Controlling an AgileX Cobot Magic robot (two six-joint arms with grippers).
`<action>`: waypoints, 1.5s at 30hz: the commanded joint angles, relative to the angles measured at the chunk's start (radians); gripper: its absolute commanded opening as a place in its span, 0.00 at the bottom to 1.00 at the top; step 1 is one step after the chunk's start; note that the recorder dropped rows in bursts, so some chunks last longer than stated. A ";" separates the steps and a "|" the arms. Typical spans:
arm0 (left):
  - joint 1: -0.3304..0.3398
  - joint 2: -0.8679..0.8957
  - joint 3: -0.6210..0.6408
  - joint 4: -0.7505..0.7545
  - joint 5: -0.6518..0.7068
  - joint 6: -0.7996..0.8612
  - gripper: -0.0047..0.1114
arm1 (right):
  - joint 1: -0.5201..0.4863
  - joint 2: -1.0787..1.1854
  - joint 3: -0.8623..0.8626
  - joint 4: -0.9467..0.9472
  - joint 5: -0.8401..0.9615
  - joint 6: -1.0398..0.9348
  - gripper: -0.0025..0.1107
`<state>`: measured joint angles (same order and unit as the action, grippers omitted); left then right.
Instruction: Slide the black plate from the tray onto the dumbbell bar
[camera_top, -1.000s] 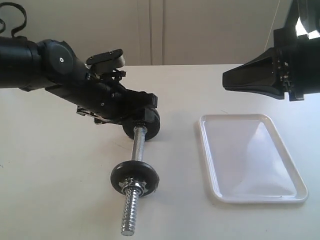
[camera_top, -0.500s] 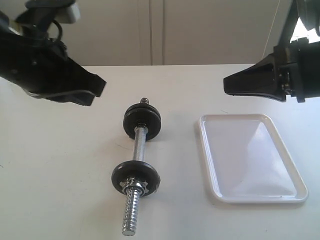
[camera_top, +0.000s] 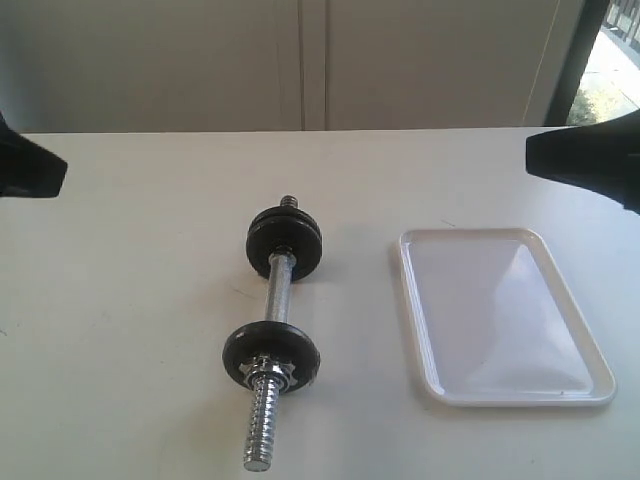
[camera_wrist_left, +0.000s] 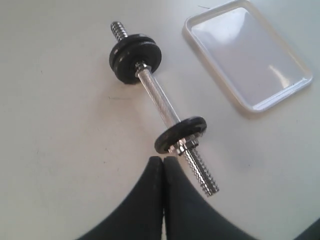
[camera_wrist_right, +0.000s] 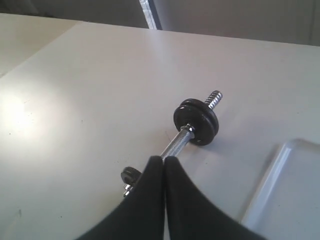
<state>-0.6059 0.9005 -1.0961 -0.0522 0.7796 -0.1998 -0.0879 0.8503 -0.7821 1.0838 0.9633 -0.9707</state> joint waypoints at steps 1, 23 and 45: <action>0.001 -0.043 0.015 -0.047 0.086 -0.032 0.04 | 0.003 -0.011 0.013 -0.008 -0.027 0.013 0.02; 0.318 -0.243 0.017 -0.043 0.082 -0.030 0.04 | 0.003 -0.011 0.013 -0.008 -0.027 0.013 0.02; 0.435 -0.562 0.017 -0.043 0.082 -0.030 0.04 | 0.003 -0.011 0.013 -0.008 -0.027 0.013 0.02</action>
<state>-0.1746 0.3479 -1.0802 -0.0862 0.8577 -0.2271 -0.0879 0.8431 -0.7748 1.0733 0.9406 -0.9607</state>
